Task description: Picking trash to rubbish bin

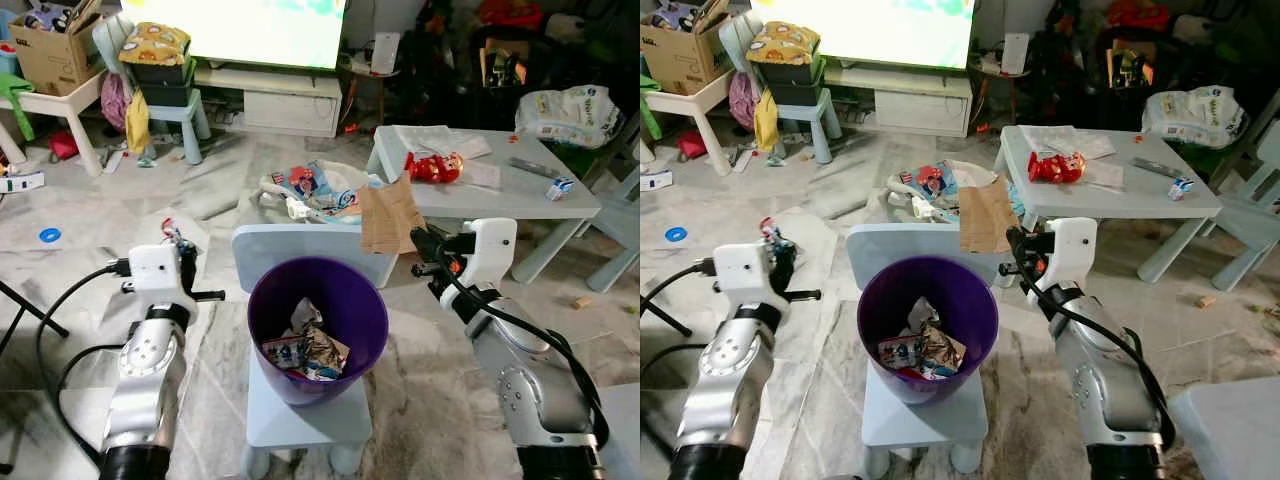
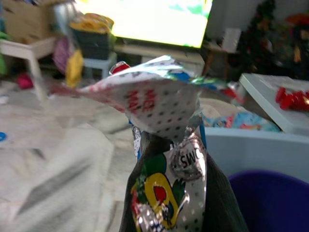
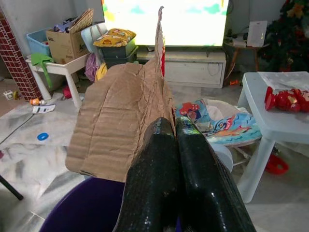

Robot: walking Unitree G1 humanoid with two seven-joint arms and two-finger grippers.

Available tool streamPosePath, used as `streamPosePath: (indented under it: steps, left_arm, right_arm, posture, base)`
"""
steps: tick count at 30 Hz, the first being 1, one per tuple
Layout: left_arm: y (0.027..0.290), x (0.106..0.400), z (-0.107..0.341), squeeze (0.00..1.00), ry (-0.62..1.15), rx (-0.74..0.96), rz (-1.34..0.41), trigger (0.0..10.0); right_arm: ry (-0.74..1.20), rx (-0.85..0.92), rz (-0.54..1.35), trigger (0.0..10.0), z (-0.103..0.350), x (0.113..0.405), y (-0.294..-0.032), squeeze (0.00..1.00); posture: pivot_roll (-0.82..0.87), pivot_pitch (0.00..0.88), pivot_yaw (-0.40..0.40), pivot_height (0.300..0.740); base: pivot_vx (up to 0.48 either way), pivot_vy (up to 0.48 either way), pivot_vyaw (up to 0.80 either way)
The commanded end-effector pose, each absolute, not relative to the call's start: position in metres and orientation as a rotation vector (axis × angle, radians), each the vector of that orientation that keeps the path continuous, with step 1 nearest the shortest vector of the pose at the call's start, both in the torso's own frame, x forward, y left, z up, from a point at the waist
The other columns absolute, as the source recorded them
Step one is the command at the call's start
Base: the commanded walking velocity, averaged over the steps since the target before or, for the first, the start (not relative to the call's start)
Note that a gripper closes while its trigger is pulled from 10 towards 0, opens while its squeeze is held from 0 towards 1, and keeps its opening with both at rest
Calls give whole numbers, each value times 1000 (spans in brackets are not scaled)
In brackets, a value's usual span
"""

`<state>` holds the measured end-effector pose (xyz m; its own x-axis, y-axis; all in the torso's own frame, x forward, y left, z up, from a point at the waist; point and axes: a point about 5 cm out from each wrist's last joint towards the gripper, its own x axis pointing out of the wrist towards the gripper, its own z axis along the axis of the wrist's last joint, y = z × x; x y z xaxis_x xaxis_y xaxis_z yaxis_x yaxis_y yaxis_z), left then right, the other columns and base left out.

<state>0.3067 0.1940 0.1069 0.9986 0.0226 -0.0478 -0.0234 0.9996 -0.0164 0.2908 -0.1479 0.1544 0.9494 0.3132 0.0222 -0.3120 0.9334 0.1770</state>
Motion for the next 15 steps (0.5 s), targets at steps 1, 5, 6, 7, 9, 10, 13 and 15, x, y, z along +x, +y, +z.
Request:
streamPosePath:
  steps: [1, 5, 6, 7, 9, 10, 13, 15]
  left_arm:
    - [178, 316, 100, 0, 80, -34, -67, 1333]
    - [157, 329, 92, 0, 146, -91, -225, 2627]
    - [157, 329, 92, 0, 146, -91, -225, 2627]
    - [148, 332, 87, 0, 187, -89, -281, 3961]
    - [136, 335, 82, 0, 223, -74, -351, 4784]
    - [133, 336, 81, 0, 229, -74, -361, 4784]
    - [120, 338, 73, 0, 282, -67, -419, 6392]
    - [115, 339, 67, 0, 317, -70, -429, 10000]
  right_arm:
    - [-6, 145, 301, 0, 163, 285, -160, 0]
    - [22, 105, 328, 0, 174, 269, -172, 0]
    - [22, 105, 328, 0, 174, 269, -172, 0]
    - [44, 98, 339, 0, 176, 260, -178, 0]
    - [74, 75, 346, 0, 176, 248, -187, 0]
    - [81, 68, 346, 0, 175, 245, -189, 0]
    - [117, 40, 316, 0, 173, 235, -200, 0]
    - [130, 38, 299, 0, 173, 232, -202, 0]
  posture:
    - [37, 88, -146, 740]
    - [-42, 108, -145, 740]
    - [-42, 108, -145, 740]
    - [-72, 115, -144, 740]
    - [-99, 117, -144, 740]
    - [-99, 117, -144, 740]
    - [-123, 120, -145, 740]
    - [-140, 121, -143, 740]
  base:
    - [0, 0, 0]
    - [0, 0, 0]
    - [0, 0, 0]
    - [0, 0, 0]
    - [0, 0, 0]
    - [0, 0, 0]
    - [0, 0, 0]
    - [0, 0, 0]
